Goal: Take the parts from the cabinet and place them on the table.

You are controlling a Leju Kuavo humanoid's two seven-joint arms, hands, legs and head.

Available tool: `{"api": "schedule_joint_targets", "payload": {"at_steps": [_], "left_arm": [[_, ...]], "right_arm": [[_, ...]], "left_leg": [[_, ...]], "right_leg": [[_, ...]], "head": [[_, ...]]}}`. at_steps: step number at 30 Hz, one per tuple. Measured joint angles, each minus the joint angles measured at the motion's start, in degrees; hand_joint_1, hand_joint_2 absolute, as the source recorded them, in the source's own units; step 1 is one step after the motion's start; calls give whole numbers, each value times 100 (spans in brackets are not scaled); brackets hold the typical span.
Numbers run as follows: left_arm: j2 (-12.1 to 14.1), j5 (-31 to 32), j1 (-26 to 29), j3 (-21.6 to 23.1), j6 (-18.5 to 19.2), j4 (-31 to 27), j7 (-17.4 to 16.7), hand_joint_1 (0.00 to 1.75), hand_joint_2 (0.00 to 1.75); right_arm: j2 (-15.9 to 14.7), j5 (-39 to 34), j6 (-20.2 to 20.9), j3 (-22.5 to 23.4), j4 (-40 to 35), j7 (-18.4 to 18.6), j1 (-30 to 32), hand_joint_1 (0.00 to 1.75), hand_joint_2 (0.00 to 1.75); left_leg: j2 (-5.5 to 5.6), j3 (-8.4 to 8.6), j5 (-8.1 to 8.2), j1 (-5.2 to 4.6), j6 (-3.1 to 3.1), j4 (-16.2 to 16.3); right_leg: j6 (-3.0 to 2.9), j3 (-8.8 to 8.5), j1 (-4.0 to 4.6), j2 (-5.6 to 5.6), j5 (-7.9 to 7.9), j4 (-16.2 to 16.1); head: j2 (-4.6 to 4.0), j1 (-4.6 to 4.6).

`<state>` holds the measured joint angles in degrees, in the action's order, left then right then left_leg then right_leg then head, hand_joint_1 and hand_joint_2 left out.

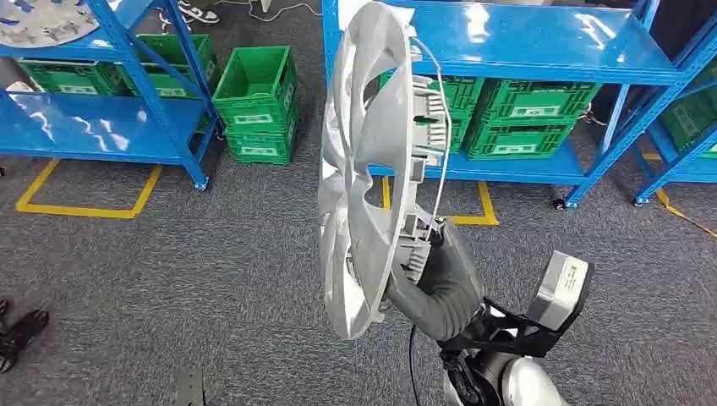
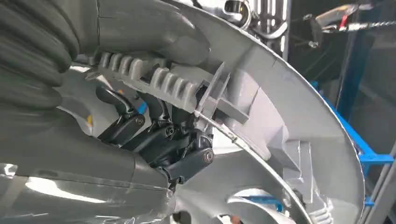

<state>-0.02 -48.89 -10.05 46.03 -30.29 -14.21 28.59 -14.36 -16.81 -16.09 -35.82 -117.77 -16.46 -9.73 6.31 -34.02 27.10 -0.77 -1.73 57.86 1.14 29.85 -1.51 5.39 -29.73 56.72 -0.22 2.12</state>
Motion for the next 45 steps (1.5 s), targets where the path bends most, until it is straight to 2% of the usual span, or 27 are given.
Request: {"api": "schedule_joint_targets", "payload": {"at_steps": [3, 4, 5, 6, 8, 10, 13, 14, 15, 19, 21, 22, 24, 25, 26, 28, 29, 30, 34, 36, 37, 38, 40, 42, 43, 44, 45], "left_arm": [[28, 7, 18, 2, -9, 4, -20, 0, 175], [87, 9, 17, 2, -11, 9, -26, 0, 175], [94, 22, 17, 4, -9, 0, -30, 0, 175], [103, 30, -10, 4, -7, 0, -33, 0, 175], [122, 48, -40, 4, -7, 0, -33, 0, 175], [133, 44, -27, 4, 2, 0, -31, 0, 175], [160, -20, -29, 4, 66, 0, 7, 0, 175], [168, -59, -48, 4, 96, -2, 26, 0, 175], [188, -85, -69, 4, 120, -4, 37, 0, 175], [192, -120, -67, 4, 181, -13, 105, 0, 175], [192, -125, -88, 2, 208, -15, 107, 0, 175], [181, -125, -94, 2, 216, -17, 107, 0, 175], [157, -125, -85, 2, 230, -17, 105, 0, 175], [153, -125, -77, 2, 232, -17, 107, 0, 175], [151, -125, -70, 2, 232, -15, 105, 0, 175], [153, -125, -63, 2, 232, -15, 105, 0, 175], [153, -122, -65, 2, 232, -15, 105, 0, 175], [155, -120, -70, 2, 232, -17, 105, 0, 175], [166, -107, -36, 2, 229, -11, 90, 0, 175], [184, -96, -23, 2, 229, -7, 90, 0, 175], [184, -85, -35, 2, 230, -7, 94, 0, 175], [181, -81, -39, 2, 229, -7, 109, 0, 175], [177, -81, -21, 2, 232, -7, 140, 0, 175], [177, -81, -6, 2, 240, -7, 166, 0, 175], [177, -83, -8, 2, 258, -7, 184, 0, 175], [179, -94, -12, 2, 271, -7, 197, 0, 175], [186, -113, -25, 2, 286, -7, 203, 0, 175]], "right_arm": [[9, -9, 65, -17, 24, -7, -33, 175, 175], [19, -15, 78, -20, 28, -9, -39, 175, 175], [28, -28, 90, -24, 39, -13, -52, 175, 175], [42, -48, 107, -24, 39, -52, -51, 175, 175], [37, -59, 131, -24, 46, -66, -45, 175, 175], [39, -57, 164, -26, 65, -68, -44, 175, 175], [37, -35, 225, -26, 81, -70, -62, 175, 175], [37, -7, 275, -31, 81, -68, -86, 175, 175], [35, 4, 297, -35, 81, -63, -90, 175, 175], [22, 44, 374, -81, 81, 0, -138, 175, 175], [15, 46, 389, -96, 77, 18, -140, 175, 175], [9, 46, 398, -105, 79, 20, -123, 175, 175], [-7, 46, 422, -125, 79, 20, -115, 175, 175], [-11, 44, 424, -129, 81, 20, -115, 175, 175], [-15, 44, 426, -131, 81, 22, -115, 175, 175], [-28, 44, 430, -136, 81, 22, -116, 175, 175], [-33, 44, 437, -140, 81, 22, -124, 175, 175], [-33, 44, 448, -142, 81, 22, -128, 175, 175], [-37, -2, 485, -164, 74, 24, -132, 175, 175], [-24, -61, 509, -173, 72, 17, -129, 175, 175], [-28, -70, 522, -173, 72, 18, -124, 175, 175], [-33, -79, 529, -175, 77, 18, -108, 175, 175], [-33, -87, 562, -179, 87, 18, -95, 175, 175], [-35, -96, 584, -184, 87, 15, -74, 175, 175], [-35, -92, 596, -188, 85, 15, -70, 175, 175], [-33, -83, 612, -192, 83, 13, -72, 175, 175], [-33, -64, 634, -192, 74, 9, -59, 175, 175]], "left_leg": [[136, -113, -85, 49, 135, -25], [128, -134, -53, 47, 147, 9], [-430, -205, 87, -18, 176, 154], [-684, -361, 340, 17, 225, 507], [-705, -732, 780, 96, 287, 1393], [-670, -821, 844, 135, 325, 1710], [-801, -52, 304, 121, 281, 530], [-1191, 325, 236, 57, 199, -68], [-1260, 341, 259, 10, 161, -139], [-923, 316, 123, 12, 34, -236], [-788, 282, 43, 56, -28, -280], [-696, 262, 30, 56, -46, -279], [-523, 216, -7, 29, -64, -272], [-428, 200, -26, 18, -59, -265], [-336, 191, -32, 15, -53, -247], [-173, 190, -33, 16, -42, -201], [-101, 172, -26, 16, -23, -168], [-35, 124, -20, -20, 19, -122], [207, -16, -112, 33, 177, -127], [-586, -138, 159, -9, 212, 194], [-702, -335, 422, 35, 255, 625], [-702, -549, 649, 86, 283, 1092], [-668, -820, 847, 139, 336, 1699], [-679, -546, 565, 177, 354, 1268], [-753, -208, 319, 178, 345, 697], [-1020, 146, 135, 161, 314, 137], [-1404, 278, 220, 86, 257, -131]], "right_leg": [[-66, 42, 45, -144, 6, -1], [-116, 39, -25, -247, 51, -73], [-137, 37, -1, -297, 76, -84], [-170, 42, 11, -398, 90, -94], [-171, 63, 27, -585, 91, -86], [-166, 78, 28, -763, 94, -79], [-150, 72, 49, -977, 100, -76], [-136, 56, 53, -1045, 106, -75], [-87, 74, 96, -1091, 101, -68], [57, 30, 92, -1349, 117, -116], [85, 179, 42, -794, -249, 290], [90, 363, 40, -645, -512, 764], [104, 719, 45, -558, -860, 1593], [96, 767, 45, -548, -842, 1708], [84, 676, 45, -537, -672, 1536], [65, 198, 39, -461, -146, 588], [63, -53, 17, -231, 27, 77], [52, -109, -16, 35, -86, -79], [-110, -91, 12, -226, 7, -104], [-158, -91, 10, -361, 41, -132], [-178, -86, 20, -457, 43, -132], [-178, -79, 25, -543, 42, -131], [-175, -57, 24, -717, 42, -127], [-162, -52, 24, -869, 39, -124], [-144, -59, 25, -942, 34, -122], [-124, -83, 31, -997, 27, -121], [-78, -96, 63, -1048, 9, -120]], "head": [[0, -2], [0, 13], [0, -19], [0, -94], [0, -125], [0, -148], [0, -162], [0, -164], [0, -164], [0, -162], [0, -120], [0, -61], [0, 2], [0, 26], [0, 26], [0, 37], [0, 46], [0, 52], [0, 0], [0, -69], [0, -107], [0, -118], [0, -144], [0, -151], [0, -157], [0, -159], [0, -168]]}}
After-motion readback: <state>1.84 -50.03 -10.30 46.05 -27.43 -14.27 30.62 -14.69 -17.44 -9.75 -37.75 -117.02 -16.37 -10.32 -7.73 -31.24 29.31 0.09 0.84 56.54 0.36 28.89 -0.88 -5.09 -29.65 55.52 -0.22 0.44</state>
